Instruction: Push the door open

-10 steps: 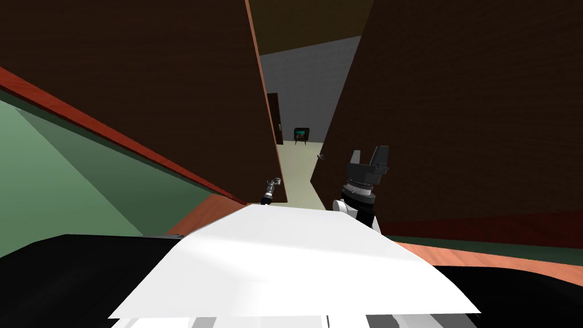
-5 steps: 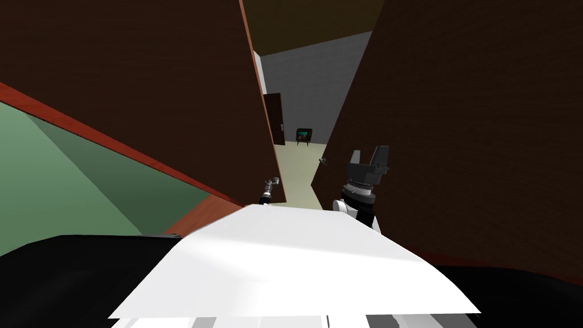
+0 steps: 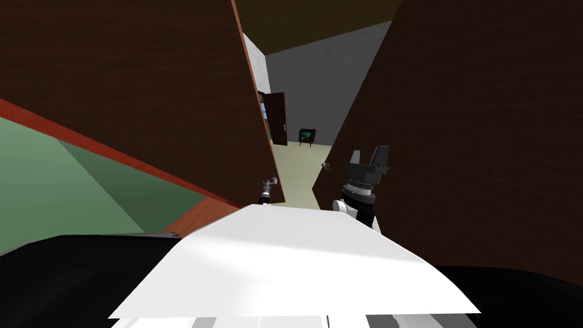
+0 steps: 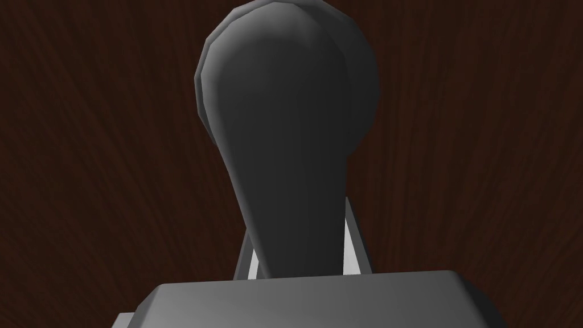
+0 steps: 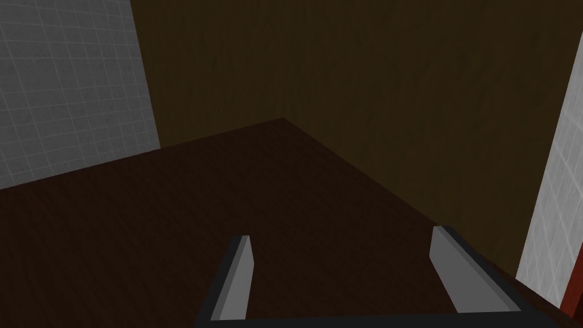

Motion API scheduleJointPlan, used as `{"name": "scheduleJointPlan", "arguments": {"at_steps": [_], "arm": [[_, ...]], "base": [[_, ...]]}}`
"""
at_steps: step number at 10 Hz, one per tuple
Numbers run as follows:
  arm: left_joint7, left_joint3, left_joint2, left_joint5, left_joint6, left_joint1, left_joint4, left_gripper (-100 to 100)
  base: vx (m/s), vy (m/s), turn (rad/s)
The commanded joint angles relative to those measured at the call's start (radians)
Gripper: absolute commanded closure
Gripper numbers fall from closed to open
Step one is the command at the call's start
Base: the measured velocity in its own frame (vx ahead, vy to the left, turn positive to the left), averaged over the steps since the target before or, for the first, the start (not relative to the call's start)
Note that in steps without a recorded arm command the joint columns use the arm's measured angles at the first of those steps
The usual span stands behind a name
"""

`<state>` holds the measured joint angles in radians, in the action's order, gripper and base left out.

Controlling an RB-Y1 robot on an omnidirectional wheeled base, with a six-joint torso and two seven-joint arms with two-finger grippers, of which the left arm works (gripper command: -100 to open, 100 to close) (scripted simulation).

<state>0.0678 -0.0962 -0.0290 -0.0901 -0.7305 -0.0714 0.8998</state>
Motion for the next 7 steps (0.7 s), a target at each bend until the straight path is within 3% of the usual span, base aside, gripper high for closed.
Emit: {"name": "scheduleJointPlan", "arguments": {"at_steps": [1, 6, 7], "arm": [[0.007, -0.023, 0.005, -0.009, -0.004, 0.006, 0.003, 100], [0.023, -0.059, 0.042, -0.025, -0.005, 0.014, -0.005, 100], [0.022, -0.065, 0.030, -0.026, -0.009, 0.011, -0.015, 100]], "base": [[0.185, -0.050, 0.062], [0.170, -0.073, 0.072], [0.078, -0.013, 0.044]]}}
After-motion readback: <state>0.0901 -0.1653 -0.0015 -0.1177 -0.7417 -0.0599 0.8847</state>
